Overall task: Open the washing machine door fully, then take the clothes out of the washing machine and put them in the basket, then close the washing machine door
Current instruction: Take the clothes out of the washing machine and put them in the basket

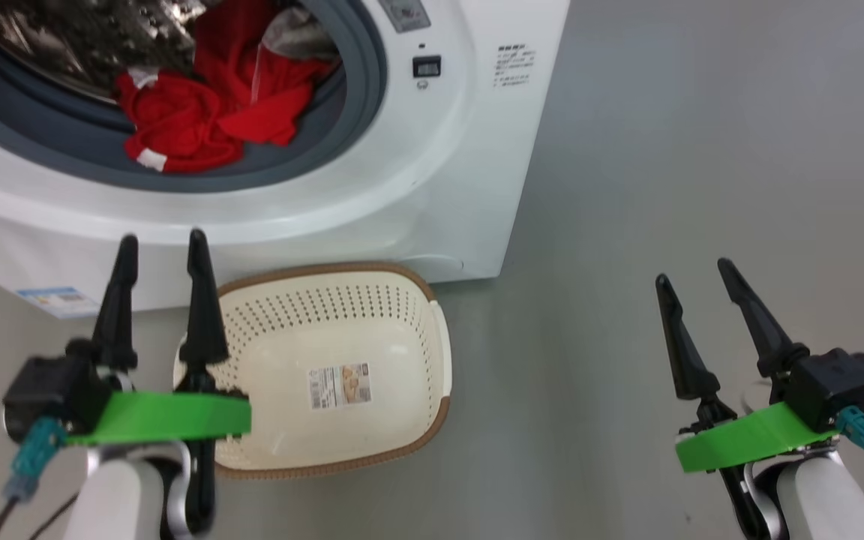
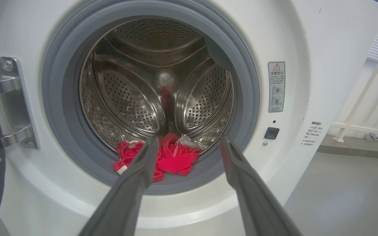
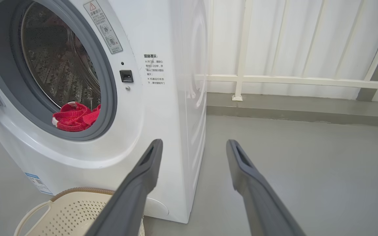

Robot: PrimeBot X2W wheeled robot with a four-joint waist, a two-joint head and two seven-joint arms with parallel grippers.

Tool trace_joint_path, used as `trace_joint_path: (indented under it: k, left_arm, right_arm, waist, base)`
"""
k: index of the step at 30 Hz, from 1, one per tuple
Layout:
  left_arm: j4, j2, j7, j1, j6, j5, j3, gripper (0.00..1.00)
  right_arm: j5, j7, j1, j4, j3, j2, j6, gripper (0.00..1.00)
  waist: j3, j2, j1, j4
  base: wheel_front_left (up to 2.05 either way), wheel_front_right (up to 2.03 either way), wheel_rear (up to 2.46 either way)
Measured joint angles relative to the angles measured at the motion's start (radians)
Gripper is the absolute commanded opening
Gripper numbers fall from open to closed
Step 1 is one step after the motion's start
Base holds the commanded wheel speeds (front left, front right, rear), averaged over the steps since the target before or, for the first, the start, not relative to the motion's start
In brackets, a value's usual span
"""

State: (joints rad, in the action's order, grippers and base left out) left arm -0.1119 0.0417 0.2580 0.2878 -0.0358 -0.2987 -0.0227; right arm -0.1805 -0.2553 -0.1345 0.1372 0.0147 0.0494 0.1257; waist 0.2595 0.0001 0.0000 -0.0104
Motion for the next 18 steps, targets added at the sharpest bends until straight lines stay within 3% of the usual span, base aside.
trace_joint_path:
  k: [18]
  left_arm:
    - [-0.268,0.019,0.000,0.416,0.003,0.026,0.022,1.00]
  right_arm:
    - [0.014,0.000,-0.106,-0.027,-0.004,0.002,0.000,1.00]
  waist:
    - [0.207,0.0000,0.0000,0.011]
  base:
    - [0.00,0.00,0.00]
